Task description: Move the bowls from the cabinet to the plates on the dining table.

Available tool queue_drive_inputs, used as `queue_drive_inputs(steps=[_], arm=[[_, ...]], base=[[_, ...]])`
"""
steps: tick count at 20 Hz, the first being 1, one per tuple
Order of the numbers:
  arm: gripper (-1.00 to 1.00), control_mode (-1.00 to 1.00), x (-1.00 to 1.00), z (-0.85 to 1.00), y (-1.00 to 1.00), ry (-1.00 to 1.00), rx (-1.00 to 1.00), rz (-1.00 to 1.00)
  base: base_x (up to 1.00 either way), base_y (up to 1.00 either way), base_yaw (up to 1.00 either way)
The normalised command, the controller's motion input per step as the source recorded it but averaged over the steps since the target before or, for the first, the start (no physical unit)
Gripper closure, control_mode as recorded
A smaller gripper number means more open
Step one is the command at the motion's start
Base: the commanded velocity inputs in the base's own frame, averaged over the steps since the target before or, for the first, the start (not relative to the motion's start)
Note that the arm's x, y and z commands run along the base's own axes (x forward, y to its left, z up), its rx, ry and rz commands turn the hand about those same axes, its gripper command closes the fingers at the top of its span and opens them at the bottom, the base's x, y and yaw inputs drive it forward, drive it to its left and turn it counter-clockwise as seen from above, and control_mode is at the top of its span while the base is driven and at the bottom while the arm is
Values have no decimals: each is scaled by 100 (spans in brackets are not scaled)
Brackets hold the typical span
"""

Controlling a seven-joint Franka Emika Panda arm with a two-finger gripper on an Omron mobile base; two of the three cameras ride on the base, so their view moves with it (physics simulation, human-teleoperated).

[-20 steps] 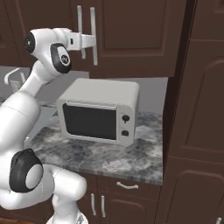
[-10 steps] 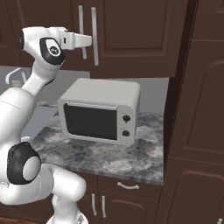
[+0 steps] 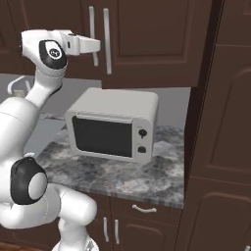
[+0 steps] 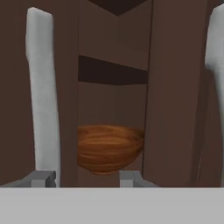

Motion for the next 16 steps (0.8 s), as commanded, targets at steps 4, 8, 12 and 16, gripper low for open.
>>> queue_drive_inputs(steps=[4, 8, 12, 16], arm=[[-100, -100, -82, 43, -100, 0, 6, 0], [-100, -100, -97, 32, -100, -3, 6, 0], [-100, -100, -97, 29, -100, -4, 6, 0], [-100, -100, -93, 25, -100, -4, 6, 0]], base=[[0, 0, 0], [0, 0, 0], [0, 0, 0], [0, 0, 0]])
